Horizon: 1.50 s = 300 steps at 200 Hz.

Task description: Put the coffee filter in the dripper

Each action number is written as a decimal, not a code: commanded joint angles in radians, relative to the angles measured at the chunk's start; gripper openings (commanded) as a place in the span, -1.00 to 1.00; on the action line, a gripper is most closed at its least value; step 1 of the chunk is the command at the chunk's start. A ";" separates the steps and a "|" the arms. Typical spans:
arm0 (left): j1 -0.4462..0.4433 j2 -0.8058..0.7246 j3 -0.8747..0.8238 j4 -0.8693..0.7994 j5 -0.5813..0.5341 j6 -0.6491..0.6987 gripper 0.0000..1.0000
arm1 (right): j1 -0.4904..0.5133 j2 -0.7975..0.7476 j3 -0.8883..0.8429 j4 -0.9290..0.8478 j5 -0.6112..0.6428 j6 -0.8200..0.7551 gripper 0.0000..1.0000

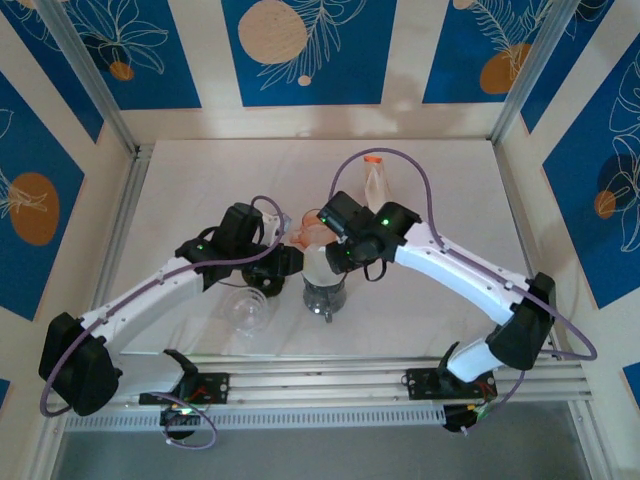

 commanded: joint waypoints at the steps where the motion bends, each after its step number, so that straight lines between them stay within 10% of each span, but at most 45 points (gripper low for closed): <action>1: -0.014 0.009 0.003 -0.023 -0.004 0.008 -0.28 | -0.017 -0.038 0.015 0.028 -0.061 0.011 0.05; 63: -0.017 0.011 -0.002 -0.011 -0.001 0.004 -0.28 | -0.069 0.098 0.013 0.037 -0.247 -0.021 0.15; 300: -0.019 0.023 -0.025 0.013 0.004 -0.008 -0.29 | -0.076 0.212 -0.129 0.130 -0.210 -0.025 0.13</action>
